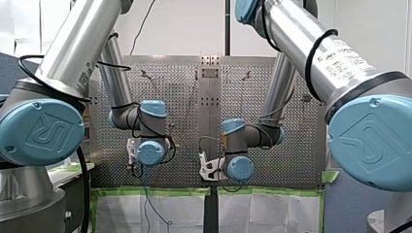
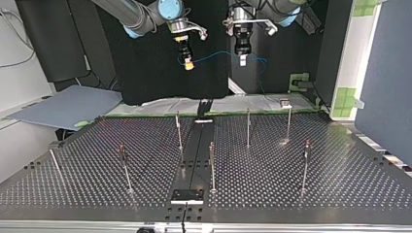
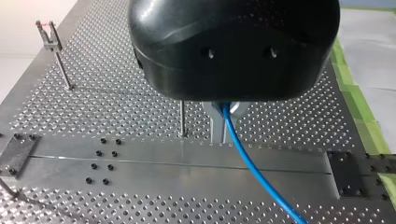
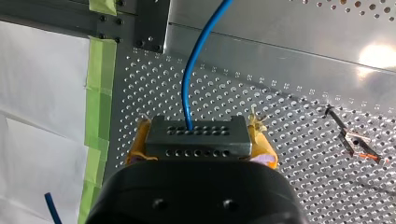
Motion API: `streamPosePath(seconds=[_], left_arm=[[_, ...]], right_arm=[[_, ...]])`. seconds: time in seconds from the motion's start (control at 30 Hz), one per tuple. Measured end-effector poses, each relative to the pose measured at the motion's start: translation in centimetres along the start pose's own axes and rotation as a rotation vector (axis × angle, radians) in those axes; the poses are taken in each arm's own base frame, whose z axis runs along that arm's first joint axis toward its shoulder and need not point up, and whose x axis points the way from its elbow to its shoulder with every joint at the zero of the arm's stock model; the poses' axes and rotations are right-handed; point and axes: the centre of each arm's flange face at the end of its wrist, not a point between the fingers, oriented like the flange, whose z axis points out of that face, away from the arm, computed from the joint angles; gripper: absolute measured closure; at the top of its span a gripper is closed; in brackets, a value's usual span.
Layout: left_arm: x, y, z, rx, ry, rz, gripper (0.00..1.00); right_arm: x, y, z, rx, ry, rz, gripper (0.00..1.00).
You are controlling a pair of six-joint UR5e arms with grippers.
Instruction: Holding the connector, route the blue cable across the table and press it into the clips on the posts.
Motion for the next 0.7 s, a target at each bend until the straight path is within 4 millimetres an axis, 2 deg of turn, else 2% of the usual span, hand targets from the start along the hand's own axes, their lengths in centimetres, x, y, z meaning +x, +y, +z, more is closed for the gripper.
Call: streamPosePath(seconds=[0.7], left_arm=[[-0.33,0.25,-0.53,0.003,0.001,0.01,1.0]], right_arm=[[-0.03,0.0,0.0,0.0,-0.001,0.0,1.0]])
